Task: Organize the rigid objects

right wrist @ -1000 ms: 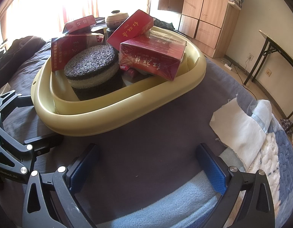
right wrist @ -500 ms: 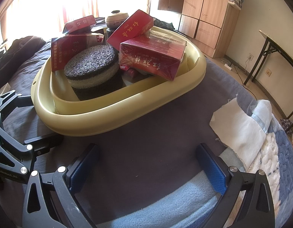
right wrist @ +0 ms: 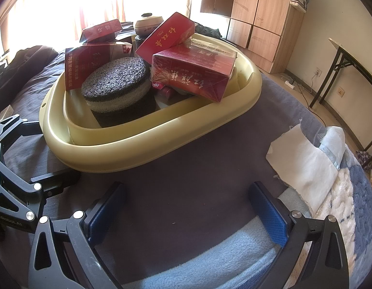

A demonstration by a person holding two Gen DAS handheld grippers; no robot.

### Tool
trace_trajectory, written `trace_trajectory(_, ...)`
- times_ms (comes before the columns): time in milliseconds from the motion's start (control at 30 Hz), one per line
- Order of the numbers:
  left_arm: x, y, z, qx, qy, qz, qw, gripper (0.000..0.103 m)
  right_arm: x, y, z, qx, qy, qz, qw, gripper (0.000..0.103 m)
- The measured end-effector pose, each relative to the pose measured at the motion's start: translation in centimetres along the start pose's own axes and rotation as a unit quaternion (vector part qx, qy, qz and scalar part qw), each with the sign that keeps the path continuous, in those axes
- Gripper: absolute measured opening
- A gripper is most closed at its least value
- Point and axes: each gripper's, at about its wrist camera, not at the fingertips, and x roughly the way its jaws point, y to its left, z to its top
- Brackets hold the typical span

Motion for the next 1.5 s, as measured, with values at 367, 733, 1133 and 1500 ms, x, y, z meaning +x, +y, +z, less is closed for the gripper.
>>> trace_trajectory(367, 0.00, -0.01, 0.01, 0.000, 0.000, 0.000, 1.0000, 0.103, 0.00, 0.00, 0.00, 0.000, 0.000, 0.000, 1.000, 0.103)
trace_trajectory(733, 0.00, -0.04, 0.02, 0.000, 0.000, 0.000, 1.0000, 0.103, 0.07, 0.03, 0.03, 0.000, 0.000, 0.000, 1.000, 0.103)
trace_trajectory(1133, 0.00, 0.00, 0.00, 0.000, 0.000, 0.000, 1.0000, 0.103, 0.03, 0.01, 0.01, 0.000, 0.000, 0.000, 1.000, 0.103)
trace_trajectory(1500, 0.00, -0.04, 0.02, 0.000, 0.000, 0.000, 1.0000, 0.103, 0.00, 0.00, 0.00, 0.000, 0.000, 0.000, 1.000, 0.103)
